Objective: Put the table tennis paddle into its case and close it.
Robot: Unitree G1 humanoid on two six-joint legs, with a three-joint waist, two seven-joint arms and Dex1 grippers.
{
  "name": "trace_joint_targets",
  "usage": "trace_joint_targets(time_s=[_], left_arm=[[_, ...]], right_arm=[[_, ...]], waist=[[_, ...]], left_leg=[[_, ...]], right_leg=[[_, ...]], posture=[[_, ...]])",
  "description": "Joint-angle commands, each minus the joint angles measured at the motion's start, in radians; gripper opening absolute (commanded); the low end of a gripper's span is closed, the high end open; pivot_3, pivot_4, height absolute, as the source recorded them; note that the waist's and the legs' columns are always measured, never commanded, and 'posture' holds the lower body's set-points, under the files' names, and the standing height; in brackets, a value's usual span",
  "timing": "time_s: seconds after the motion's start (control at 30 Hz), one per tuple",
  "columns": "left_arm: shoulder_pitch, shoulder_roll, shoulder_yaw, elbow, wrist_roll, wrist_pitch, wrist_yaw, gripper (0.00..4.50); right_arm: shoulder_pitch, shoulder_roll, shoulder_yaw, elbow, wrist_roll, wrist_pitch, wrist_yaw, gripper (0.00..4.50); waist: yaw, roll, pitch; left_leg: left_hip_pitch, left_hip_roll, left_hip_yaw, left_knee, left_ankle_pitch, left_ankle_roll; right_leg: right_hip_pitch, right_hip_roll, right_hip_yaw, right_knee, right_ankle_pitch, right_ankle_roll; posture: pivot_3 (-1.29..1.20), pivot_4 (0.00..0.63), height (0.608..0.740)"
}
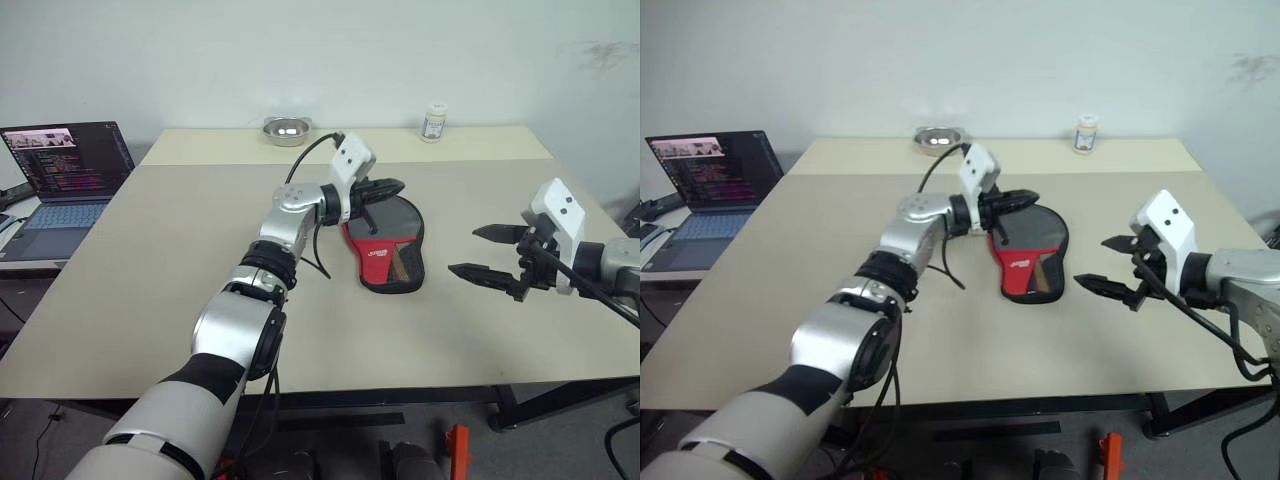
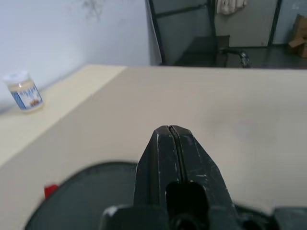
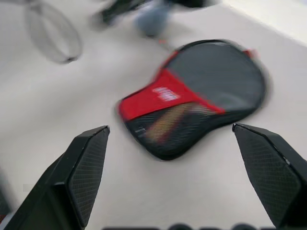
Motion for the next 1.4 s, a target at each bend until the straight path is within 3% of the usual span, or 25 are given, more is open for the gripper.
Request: trace_joint_targets(time_s=[0.03,0.27,0.53,1.23,1.33,1.4], left_arm=[[0.054,0.075,0.036,-0.143,-0.059,0.047,-0.108,0.01],[0.255,0.256,0.068,-0.423,-0.106,0.19,-0.182,0.01],[0.37,0.333,0.081,-0.671,-0.158,0.323,-0.147,0.01],[0.382,0.337,0.065,-0.625,-0.142,0.264,-0.128,0.01],[0.386,0.34,0.062,-0.625,-0.141,0.26,-0.13,0.0],[0.39,0.344,0.06,-0.625,-0.139,0.258,-0.132,0.0]], right_arm=[[-0.082,0.069,0.047,0.12,-0.082,-0.029,-0.096,4.5],[-0.265,0.289,0.151,0.541,-0.25,-0.155,-0.219,4.5],[-0.339,0.393,0.176,0.817,-0.334,-0.285,-0.193,4.5],[-0.423,0.536,0.238,1.127,-0.496,-0.431,-0.129,4.5],[-0.443,0.546,0.233,1.184,-0.508,-0.438,-0.119,3.99],[-0.453,0.55,0.234,1.213,-0.513,-0.44,-0.103,3.4]], waist=[[0.002,0.0,0.0],[0.005,0.0,0.0],[0.017,0.0,0.0],[-0.014,0.001,-0.001],[-0.015,0.001,-0.001],[-0.015,0.001,-0.001]], left_leg=[[0.0,0.0,0.0,0.0,0.0,0.0],[-0.002,0.0,-0.001,0.0,0.002,-0.004],[-0.005,-0.001,-0.003,0.0,0.002,-0.005],[-0.002,0.0,-0.001,0.0,0.003,-0.005],[-0.002,0.0,-0.001,0.0,0.003,-0.005],[0.0,0.0,-0.002,0.0,0.003,-0.006]], right_leg=[[0.0,0.0,0.0,0.0,0.0,0.0],[-0.002,0.0,0.0,-0.001,0.0,-0.001],[-0.004,-0.001,-0.003,-0.002,0.0,-0.001],[-0.004,0.0,-0.001,0.001,0.001,-0.001],[-0.004,0.0,-0.001,0.001,0.001,-0.001],[-0.002,0.0,-0.001,0.001,0.001,-0.002]], posture=[[0.0,0.15,0.74],[0.0,0.15,0.74],[0.0,0.15,0.74],[0.0,0.15,0.74],[0.0,0.15,0.74],[0.0,0.15,0.74]])
